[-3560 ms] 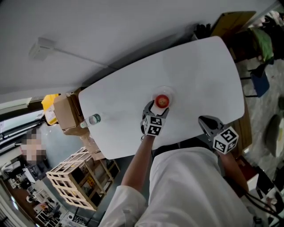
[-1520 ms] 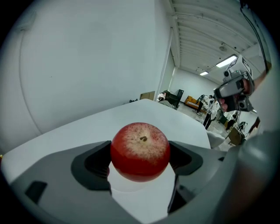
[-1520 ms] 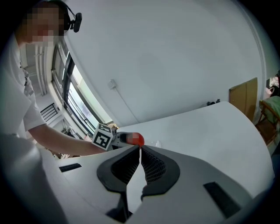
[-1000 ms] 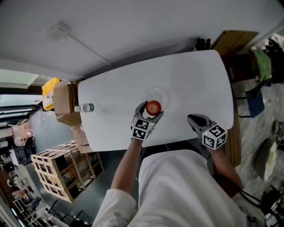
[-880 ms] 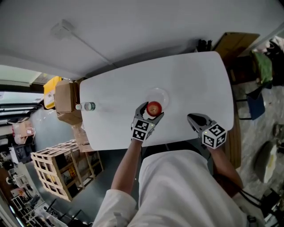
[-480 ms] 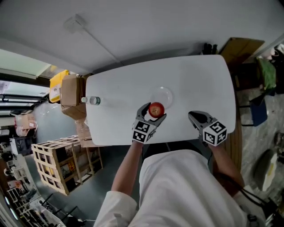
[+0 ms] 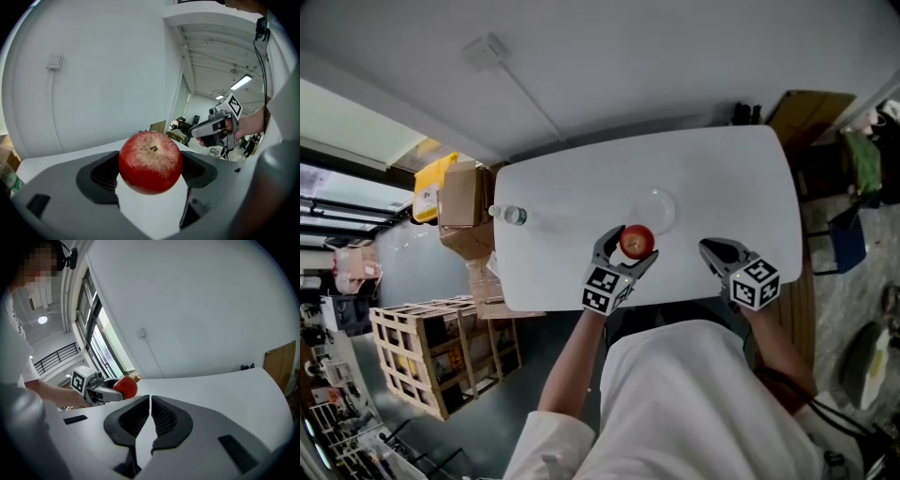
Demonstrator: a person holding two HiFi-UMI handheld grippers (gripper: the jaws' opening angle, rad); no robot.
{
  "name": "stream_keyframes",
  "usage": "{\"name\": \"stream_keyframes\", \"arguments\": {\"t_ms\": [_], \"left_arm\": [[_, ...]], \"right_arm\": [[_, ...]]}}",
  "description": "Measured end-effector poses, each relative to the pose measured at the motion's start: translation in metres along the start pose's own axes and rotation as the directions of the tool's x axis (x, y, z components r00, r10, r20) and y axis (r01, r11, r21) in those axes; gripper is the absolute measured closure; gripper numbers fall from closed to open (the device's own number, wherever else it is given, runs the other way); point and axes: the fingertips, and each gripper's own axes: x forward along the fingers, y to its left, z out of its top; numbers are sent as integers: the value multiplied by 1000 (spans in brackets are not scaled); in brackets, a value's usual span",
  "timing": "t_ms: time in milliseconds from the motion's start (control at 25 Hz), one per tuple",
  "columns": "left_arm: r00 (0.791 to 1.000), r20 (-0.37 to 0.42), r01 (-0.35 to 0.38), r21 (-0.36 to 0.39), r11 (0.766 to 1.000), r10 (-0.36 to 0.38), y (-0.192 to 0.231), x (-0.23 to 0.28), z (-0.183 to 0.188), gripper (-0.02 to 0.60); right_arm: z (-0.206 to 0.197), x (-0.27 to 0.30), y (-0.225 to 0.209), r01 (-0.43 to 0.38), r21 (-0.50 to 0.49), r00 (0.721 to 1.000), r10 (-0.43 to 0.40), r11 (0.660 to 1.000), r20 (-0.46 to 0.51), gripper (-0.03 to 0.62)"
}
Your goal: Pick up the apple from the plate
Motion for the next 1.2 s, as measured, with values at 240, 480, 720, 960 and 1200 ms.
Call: {"name": "stream_keyframes", "arguments": {"t_ms": [240, 480, 720, 960, 1200], "left_arm": [[1000, 6, 25, 29, 999, -25, -5, -42, -7, 181], [997, 15, 73, 25, 997, -73, -11, -87, -23, 181], [996, 27, 83, 34, 996, -84, -17, -123, -41, 181], [994, 5, 109, 33, 993, -110, -27, -156, -62, 181], [992, -5, 129, 62, 990, -129, -36, -189, -75, 181]], "right_arm": [[-7, 2, 36, 28, -19, 1000, -28, 999, 9, 556], [-20, 9, 77, 53, -25, 998, -53, 998, 28, 556], [-37, 7, 115, 72, -31, 997, -71, 997, 42, 556], [-55, -3, 144, 106, -42, 993, -104, 993, 59, 556], [-66, -19, 167, 152, -50, 985, -147, 987, 92, 556]]}}
